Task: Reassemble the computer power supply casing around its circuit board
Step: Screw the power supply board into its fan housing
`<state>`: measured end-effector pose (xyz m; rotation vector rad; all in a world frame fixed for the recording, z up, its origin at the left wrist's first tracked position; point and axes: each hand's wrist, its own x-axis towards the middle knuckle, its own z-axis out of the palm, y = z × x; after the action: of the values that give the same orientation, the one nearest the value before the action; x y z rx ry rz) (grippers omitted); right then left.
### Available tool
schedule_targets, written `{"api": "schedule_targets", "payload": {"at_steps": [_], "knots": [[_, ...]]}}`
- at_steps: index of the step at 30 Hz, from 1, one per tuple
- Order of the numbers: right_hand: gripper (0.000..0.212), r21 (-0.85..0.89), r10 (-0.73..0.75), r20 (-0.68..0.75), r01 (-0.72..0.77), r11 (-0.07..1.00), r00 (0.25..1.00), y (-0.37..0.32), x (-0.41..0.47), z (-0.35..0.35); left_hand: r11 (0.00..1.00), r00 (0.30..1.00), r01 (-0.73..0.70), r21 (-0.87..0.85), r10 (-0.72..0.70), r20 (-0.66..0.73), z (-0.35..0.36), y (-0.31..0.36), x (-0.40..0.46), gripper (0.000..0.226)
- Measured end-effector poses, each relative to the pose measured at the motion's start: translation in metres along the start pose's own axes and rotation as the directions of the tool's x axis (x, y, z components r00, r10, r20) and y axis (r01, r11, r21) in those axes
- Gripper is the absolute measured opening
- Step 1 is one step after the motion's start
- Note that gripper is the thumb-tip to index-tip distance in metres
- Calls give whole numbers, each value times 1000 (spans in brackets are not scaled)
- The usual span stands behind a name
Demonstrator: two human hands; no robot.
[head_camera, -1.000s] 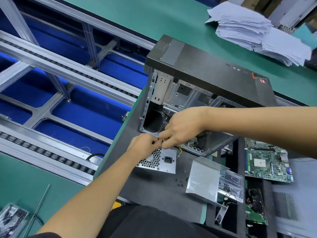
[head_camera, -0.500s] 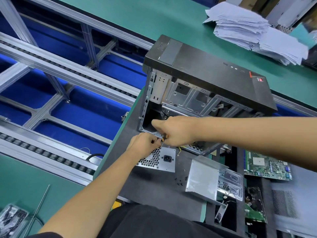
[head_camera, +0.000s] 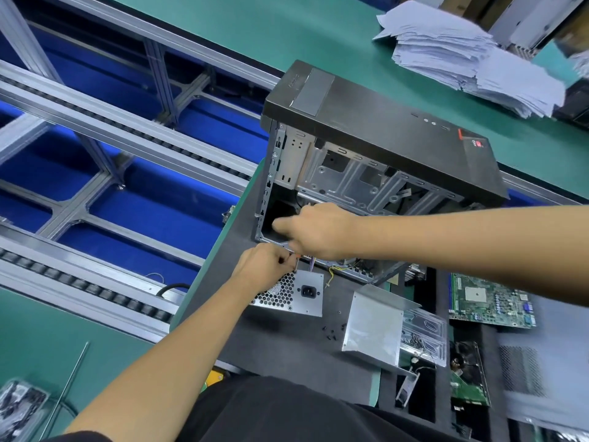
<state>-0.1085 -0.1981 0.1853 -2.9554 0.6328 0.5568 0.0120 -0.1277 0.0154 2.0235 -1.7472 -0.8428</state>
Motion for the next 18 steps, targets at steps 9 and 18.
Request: {"api": "schedule_targets", "payload": {"at_steps": [9, 18], "knots": [[47, -309, -240, 50, 243, 919, 970, 21, -13, -9, 999, 1000, 23, -47, -23, -3, -2, 1, -2, 39], [21, -445, -851, 189, 815, 371, 490, 22, -3, -22, 999, 999, 34, -31, -34, 7, -3, 0, -2, 43]]}}
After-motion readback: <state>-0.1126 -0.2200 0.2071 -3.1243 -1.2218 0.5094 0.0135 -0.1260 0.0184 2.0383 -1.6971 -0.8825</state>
